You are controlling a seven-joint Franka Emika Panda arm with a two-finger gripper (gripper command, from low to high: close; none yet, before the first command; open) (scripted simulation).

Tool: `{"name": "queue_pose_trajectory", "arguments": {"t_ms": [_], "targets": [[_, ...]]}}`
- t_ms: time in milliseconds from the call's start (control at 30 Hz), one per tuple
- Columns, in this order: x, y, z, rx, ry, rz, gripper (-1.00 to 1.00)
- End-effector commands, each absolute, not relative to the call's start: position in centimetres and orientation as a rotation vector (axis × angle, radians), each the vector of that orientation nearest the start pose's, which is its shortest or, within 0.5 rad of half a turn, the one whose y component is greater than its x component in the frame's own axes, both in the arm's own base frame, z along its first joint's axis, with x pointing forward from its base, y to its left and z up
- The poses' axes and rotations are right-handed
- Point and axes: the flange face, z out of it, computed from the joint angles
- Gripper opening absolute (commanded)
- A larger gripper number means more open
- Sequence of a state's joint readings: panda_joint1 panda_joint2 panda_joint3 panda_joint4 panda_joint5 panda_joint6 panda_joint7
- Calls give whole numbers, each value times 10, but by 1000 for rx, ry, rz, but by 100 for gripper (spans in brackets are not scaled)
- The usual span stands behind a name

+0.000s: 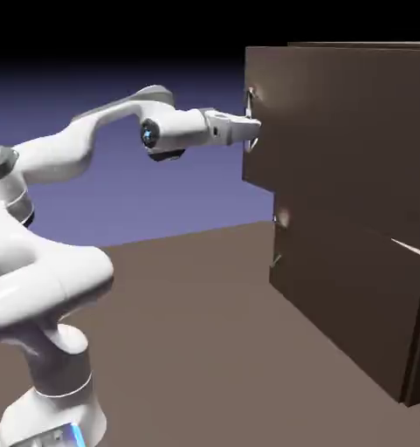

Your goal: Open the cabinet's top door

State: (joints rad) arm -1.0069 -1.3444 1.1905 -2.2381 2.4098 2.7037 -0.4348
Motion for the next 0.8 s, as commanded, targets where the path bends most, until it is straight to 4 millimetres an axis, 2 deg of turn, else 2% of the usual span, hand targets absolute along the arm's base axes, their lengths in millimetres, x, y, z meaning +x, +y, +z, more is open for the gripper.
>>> {"name": "queue_pose_trajectory", "arguments": {"t_ms": [0, 233, 467, 767], "targets": [[401, 243, 553, -1766, 481, -1589, -100], [340, 201, 553, -1760, 349, -1491, -100], [280, 144, 553, -1746, 206, -1380, -100], [229, 79, 553, -1724, 67, -1266, -100]]}}
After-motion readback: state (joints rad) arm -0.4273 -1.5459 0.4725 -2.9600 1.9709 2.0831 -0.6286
